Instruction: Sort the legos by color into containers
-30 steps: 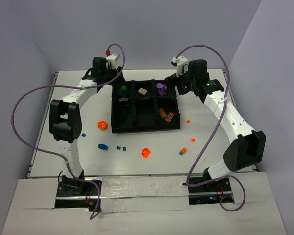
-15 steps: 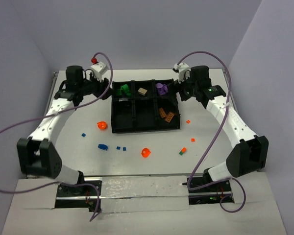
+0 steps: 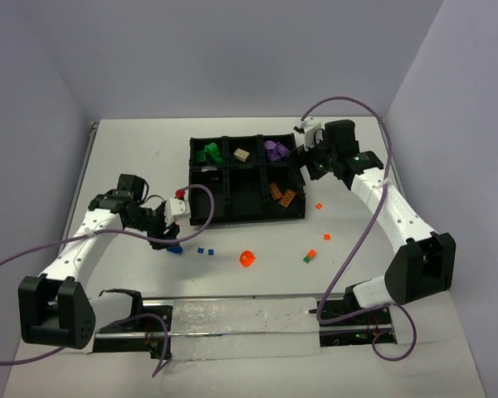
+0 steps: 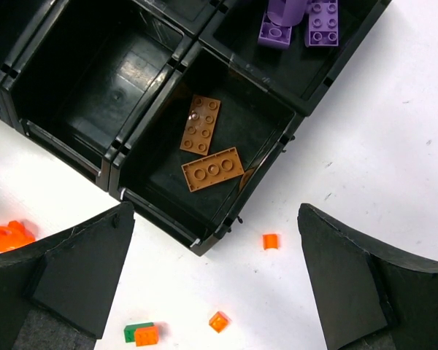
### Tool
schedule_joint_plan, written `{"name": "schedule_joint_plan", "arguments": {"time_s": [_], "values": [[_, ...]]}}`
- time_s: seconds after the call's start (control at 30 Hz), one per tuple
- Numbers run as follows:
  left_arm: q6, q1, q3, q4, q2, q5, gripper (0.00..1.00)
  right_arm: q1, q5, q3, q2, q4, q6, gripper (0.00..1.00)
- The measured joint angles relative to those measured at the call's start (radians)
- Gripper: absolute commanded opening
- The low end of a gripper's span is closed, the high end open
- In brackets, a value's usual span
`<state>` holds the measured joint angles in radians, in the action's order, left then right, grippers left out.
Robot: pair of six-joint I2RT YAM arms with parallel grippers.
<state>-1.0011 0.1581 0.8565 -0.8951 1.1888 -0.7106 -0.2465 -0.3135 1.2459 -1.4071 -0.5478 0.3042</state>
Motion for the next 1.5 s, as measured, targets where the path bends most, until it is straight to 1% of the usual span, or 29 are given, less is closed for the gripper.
{"name": "schedule_joint_plan", "arguments": {"time_s": [0.1, 0.4, 0.67, 0.83, 0.97, 1.0, 1.13, 1.3, 1.37, 1.43, 1.47, 1.5], "values": [[-0.083, 0.0, -0.036, -0.044, -0.008, 0.028, 0.62, 0.005, -0.005, -0.013, 0.01, -0.002, 0.009, 1.0], [-0.172, 0.0, -0.12, 0.013, -0.003, 0.126, 0.61, 0.019, -0.013, -0.061, 0.046, -0.02, 0.031, 1.0], [-0.21, 0.0, -0.127, 0.085, 0.056, 0.134, 0.6, 0.028, -0.014, -0.074, 0.05, -0.029, 0.038, 1.0], [-0.243, 0.009, -0.158, 0.133, 0.074, 0.13, 0.56, 0.031, -0.014, -0.075, 0.05, -0.032, 0.046, 1.0], [-0.283, 0.013, -0.179, 0.135, 0.093, 0.127, 0.45, 0.032, -0.014, -0.075, 0.05, -0.038, 0.053, 1.0], [-0.295, 0.013, -0.185, 0.135, 0.096, 0.126, 0.41, 0.032, -0.015, -0.075, 0.05, -0.039, 0.053, 1.0], [-0.327, 0.013, -0.207, 0.133, 0.102, 0.127, 0.28, 0.035, -0.018, -0.076, 0.051, -0.041, 0.055, 1.0], [-0.344, 0.013, -0.212, 0.132, 0.106, 0.126, 0.19, 0.037, -0.021, -0.076, 0.051, -0.042, 0.057, 1.0], [-0.345, 0.013, -0.212, 0.132, 0.106, 0.126, 0.13, 0.038, -0.021, -0.076, 0.051, -0.043, 0.057, 1.0], [-0.346, 0.013, -0.211, 0.127, 0.106, 0.126, 0.04, 0.038, -0.022, -0.076, 0.051, -0.045, 0.058, 1.0], [-0.345, 0.013, -0.205, 0.116, 0.106, 0.125, 0.01, 0.038, -0.022, -0.076, 0.051, -0.045, 0.058, 1.0], [-0.342, 0.013, -0.196, 0.102, 0.105, 0.122, 0.0, 0.038, -0.022, -0.076, 0.051, -0.046, 0.059, 1.0]]}}
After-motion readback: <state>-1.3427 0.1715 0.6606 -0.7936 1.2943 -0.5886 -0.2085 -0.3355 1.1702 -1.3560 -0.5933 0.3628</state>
